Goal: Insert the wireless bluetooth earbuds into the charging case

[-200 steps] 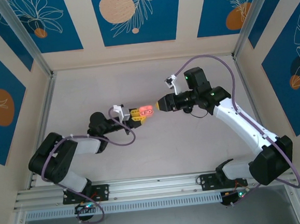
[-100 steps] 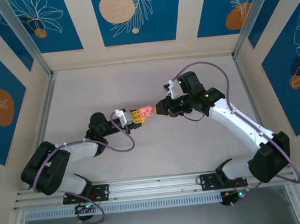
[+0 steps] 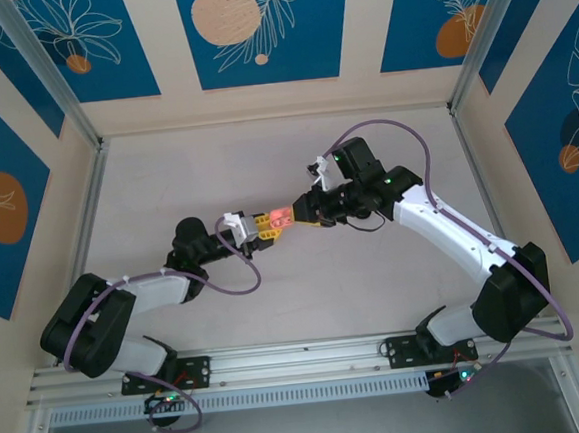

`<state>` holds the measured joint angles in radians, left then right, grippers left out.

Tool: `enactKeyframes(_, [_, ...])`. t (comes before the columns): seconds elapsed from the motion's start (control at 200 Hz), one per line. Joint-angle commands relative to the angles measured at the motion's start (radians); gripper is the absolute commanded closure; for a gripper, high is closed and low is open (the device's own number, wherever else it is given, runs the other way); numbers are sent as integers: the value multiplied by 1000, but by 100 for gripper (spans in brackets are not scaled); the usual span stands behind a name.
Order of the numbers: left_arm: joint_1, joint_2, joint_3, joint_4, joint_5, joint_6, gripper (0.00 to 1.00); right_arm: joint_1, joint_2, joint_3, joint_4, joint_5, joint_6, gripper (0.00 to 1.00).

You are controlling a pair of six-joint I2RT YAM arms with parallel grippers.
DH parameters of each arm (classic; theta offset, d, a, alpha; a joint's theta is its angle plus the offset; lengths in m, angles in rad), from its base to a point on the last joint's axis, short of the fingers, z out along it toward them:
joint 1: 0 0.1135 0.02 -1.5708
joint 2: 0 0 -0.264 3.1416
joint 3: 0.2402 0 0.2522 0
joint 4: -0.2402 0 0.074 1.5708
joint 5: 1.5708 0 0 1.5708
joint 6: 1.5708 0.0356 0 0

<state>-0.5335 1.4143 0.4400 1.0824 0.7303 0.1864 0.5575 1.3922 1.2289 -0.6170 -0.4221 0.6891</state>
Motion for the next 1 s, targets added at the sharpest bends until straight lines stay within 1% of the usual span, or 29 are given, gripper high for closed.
enactKeyframes(0.0, [-13,-31,-7,11,2,10,86,10,22,30,-9,-29,15,72])
enactKeyframes(0.19, [-13,-35,-6,10,-2,4,85,12,32,26,-6,-25,15,72])
enactKeyframes(0.375, [-14,-41,-4,2,0,0,85,10,40,26,11,-19,18,74])
enactKeyframes(0.56, [-20,-41,-3,2,3,-4,85,9,52,28,20,-17,18,80])
enactKeyframes(0.68, [-22,-43,-2,-1,4,-4,85,8,57,29,20,-7,20,81])
enactKeyframes(0.81, [-22,-50,3,-20,3,-1,85,5,55,28,21,-9,11,81])
enactKeyframes(0.915, [-21,-51,5,-27,3,1,85,5,21,23,22,4,-1,76])
enactKeyframes(0.995, [-23,-52,5,-29,1,1,85,2,-12,17,11,14,-12,76])
